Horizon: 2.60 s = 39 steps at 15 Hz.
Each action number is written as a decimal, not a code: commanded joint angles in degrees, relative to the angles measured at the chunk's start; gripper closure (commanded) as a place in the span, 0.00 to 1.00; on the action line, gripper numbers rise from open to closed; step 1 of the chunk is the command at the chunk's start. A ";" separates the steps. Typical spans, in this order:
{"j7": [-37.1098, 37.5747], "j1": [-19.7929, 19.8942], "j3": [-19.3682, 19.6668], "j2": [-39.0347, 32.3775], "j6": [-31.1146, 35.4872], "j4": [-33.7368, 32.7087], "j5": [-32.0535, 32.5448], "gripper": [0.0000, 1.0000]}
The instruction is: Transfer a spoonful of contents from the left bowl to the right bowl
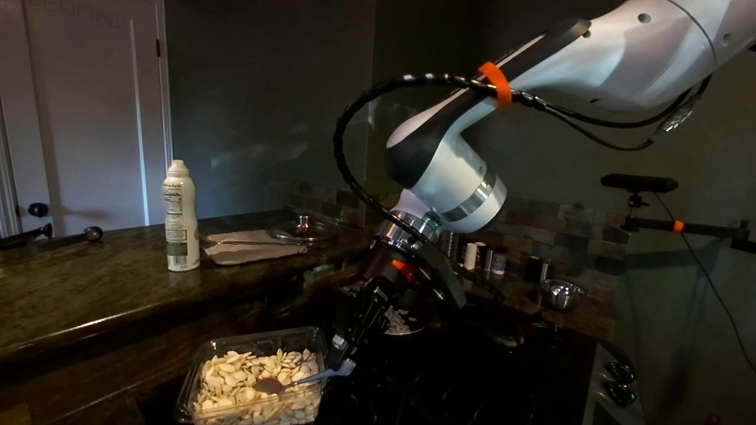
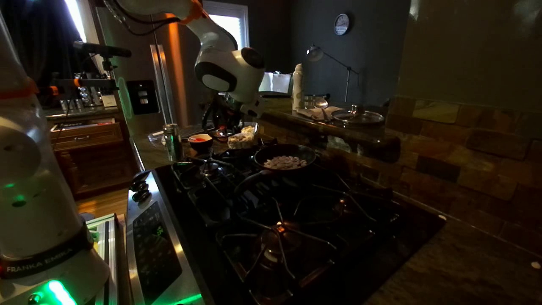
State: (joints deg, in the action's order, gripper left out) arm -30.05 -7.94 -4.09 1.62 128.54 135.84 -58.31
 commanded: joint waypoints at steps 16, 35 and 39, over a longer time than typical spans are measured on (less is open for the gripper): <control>2.87 10.78 5.98 -8.02 -22.02 -4.71 -13.80 0.99; 2.71 12.18 7.90 -10.56 -27.62 -3.49 -16.06 0.99; 2.86 12.95 9.03 -10.37 -27.03 -2.75 -14.24 0.99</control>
State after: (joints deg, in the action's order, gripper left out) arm -27.79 4.42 3.86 -8.96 101.61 132.32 -74.21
